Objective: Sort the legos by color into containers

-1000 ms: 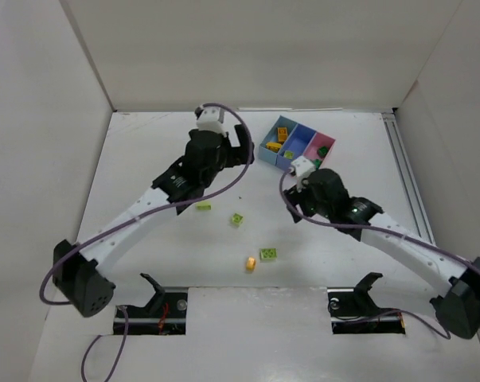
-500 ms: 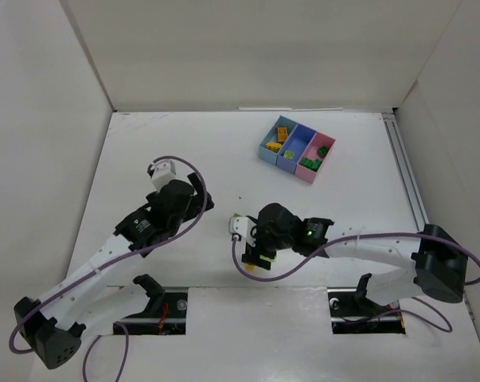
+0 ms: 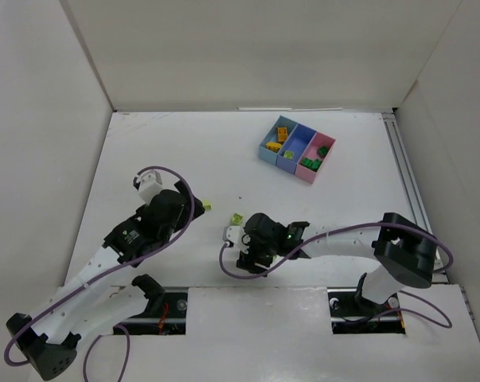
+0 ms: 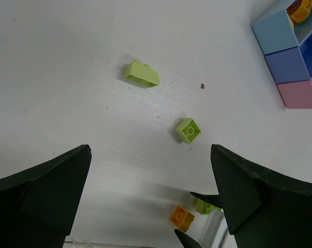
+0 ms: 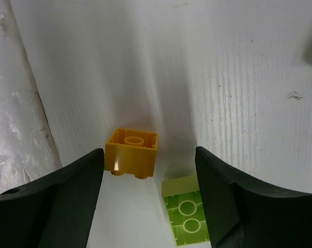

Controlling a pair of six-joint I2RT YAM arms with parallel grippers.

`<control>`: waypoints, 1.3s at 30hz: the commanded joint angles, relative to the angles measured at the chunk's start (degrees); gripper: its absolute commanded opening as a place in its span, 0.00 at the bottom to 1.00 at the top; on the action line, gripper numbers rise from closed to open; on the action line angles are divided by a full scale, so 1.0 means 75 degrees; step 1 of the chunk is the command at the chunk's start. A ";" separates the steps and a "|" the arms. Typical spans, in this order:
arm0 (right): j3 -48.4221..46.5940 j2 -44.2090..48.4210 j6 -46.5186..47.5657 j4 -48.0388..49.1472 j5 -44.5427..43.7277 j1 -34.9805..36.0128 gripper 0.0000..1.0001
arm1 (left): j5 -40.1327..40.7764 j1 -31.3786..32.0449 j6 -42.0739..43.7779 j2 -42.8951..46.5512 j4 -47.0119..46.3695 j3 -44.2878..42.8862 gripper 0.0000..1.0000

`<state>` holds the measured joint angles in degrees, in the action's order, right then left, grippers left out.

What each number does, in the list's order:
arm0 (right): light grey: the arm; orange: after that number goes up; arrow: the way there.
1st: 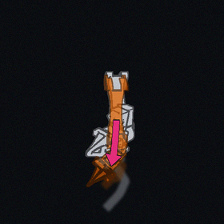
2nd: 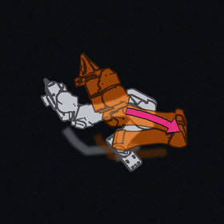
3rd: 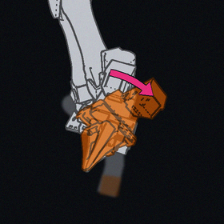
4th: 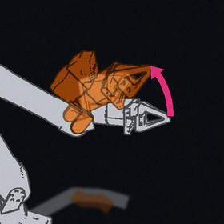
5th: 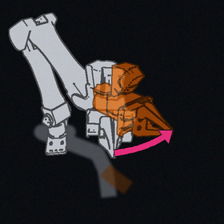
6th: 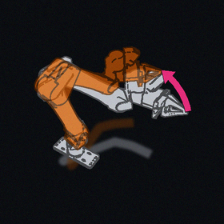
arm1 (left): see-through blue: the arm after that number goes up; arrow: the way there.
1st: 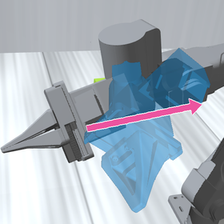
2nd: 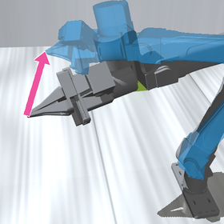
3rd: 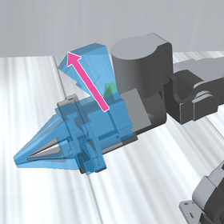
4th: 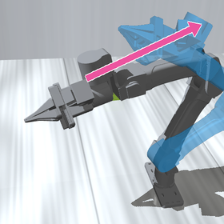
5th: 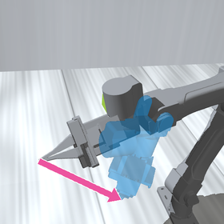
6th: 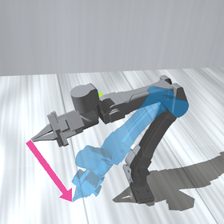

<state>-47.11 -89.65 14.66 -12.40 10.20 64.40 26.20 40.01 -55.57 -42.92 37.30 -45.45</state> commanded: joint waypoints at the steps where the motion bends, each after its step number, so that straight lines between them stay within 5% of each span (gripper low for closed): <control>1: -0.0269 -0.0128 -0.0465 0.0317 -0.0292 0.0097 0.75 | 0.0187 -0.0014 -0.0173 0.0109 0.0171 0.0048 1.00; 8: -0.0269 -0.0154 -0.0700 0.0388 -0.0703 0.0167 0.46 | 0.0187 -0.0014 -0.0255 0.0109 0.0171 0.0048 1.00; 19: -0.0748 0.0773 -0.0666 0.0459 -0.1686 0.0167 0.28 | 0.0257 -0.0014 -0.0056 -0.0476 -0.0437 0.0119 1.00; 28: -0.3287 0.0165 -0.0513 0.0529 -0.1067 -0.3049 0.25 | -0.1230 -0.1349 0.1384 -0.1928 -0.1820 0.0038 1.00; 39: -0.7885 -0.3385 -0.0501 -0.1381 -0.1641 -0.5281 0.25 | -0.2227 -0.2206 0.2440 -0.3113 -0.3016 -0.0116 1.00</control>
<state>-100.90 -111.61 10.94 -16.43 -1.83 26.04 12.47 24.14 -40.62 -64.38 18.28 -44.95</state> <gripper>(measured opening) 0.429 0.997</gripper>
